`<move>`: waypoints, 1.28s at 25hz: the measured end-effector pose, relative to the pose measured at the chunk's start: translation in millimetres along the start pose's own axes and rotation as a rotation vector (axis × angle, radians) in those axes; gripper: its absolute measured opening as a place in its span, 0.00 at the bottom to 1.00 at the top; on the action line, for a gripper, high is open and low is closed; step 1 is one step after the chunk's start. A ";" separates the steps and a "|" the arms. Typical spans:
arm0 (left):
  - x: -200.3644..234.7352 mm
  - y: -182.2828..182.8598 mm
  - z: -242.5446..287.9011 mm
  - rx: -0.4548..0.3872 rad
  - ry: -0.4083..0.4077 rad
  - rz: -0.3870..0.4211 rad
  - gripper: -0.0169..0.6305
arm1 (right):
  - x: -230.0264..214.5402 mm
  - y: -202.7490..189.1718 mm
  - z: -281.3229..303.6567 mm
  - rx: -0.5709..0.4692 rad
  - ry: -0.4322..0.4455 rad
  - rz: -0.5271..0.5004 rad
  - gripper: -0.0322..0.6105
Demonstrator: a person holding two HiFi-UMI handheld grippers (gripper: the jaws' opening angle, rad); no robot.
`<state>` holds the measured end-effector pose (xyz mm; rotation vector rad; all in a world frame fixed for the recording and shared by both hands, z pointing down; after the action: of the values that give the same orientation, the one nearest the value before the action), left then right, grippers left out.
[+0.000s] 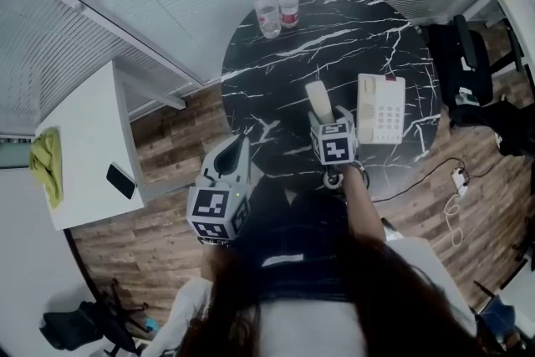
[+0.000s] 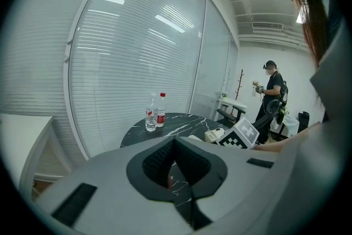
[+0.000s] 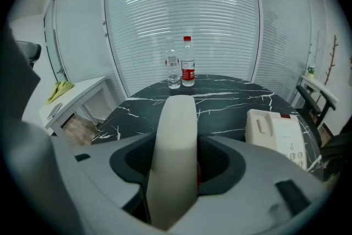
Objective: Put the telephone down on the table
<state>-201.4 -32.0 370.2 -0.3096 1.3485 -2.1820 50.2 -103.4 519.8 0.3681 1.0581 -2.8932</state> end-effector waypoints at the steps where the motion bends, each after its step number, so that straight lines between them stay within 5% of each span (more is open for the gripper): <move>1: 0.6 -0.6 -0.6 0.000 0.003 -0.002 0.03 | 1.3 -0.1 0.6 0.002 0.003 -0.003 0.41; 32: 14.6 -18.0 -25.5 0.016 0.087 -0.040 0.03 | 35.4 -6.2 15.2 0.047 0.071 -0.065 0.41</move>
<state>-231.2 -14.8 372.7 -0.2402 1.3820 -2.2611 12.0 -106.8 526.7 0.4501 1.0326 -2.9876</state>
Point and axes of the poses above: the fingertips, and each gripper's own axes: z forward along the fingers, x to its left, y out of its top, the point moved 10 cm from there along -z, backward along the fingers, and after that the axes turned 15 degrees about z, right-handed, at the moved point
